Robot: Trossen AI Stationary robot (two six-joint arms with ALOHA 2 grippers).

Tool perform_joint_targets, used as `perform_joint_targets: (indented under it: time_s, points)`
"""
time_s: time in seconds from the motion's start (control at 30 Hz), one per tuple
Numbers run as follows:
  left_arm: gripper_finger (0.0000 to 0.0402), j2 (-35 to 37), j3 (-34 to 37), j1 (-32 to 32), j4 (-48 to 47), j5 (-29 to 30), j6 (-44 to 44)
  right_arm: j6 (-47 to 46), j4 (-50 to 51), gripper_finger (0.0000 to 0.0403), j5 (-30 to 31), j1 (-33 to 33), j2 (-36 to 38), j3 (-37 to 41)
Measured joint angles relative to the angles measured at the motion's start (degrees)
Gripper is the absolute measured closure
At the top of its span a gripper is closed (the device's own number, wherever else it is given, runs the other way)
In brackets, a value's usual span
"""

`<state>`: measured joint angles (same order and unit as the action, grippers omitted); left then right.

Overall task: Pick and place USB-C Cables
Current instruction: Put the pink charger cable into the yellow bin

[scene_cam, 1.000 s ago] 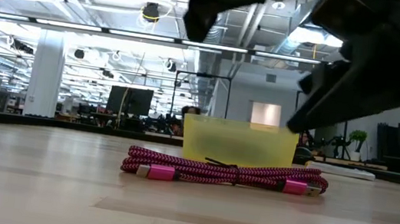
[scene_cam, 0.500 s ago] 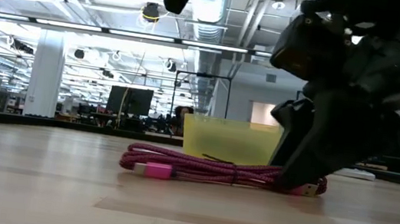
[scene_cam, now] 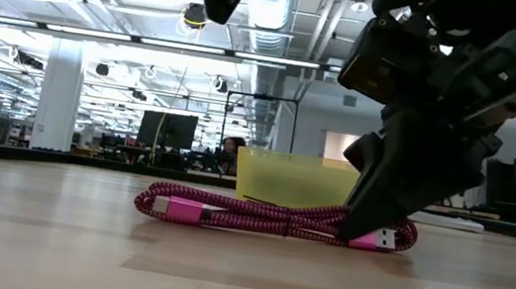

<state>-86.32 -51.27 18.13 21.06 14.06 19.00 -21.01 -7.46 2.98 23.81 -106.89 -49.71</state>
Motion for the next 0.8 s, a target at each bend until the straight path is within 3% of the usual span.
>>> perform_joint_targets:
  time_s: [0.2,0.33,0.63,0.8]
  points:
    - [0.0184,0.19,0.00,0.54,-0.03,2.72,0.33,-1.00,0.69,0.0381,0.82,0.32,0.49,0.09]
    - [0.0184,2.54,0.00,1.24,-0.55,4.41,-0.93,2.08,5.75,0.0384,2.97,0.63,4.91,0.57]
    - [0.0184,10.90,0.00,3.69,-2.89,7.60,-8.33,4.98,20.12,0.0378,16.34,1.02,26.76,2.93]
    - [0.0184,14.24,0.00,6.54,-2.23,10.26,-15.28,4.72,17.40,0.0385,27.40,4.82,41.27,8.89]
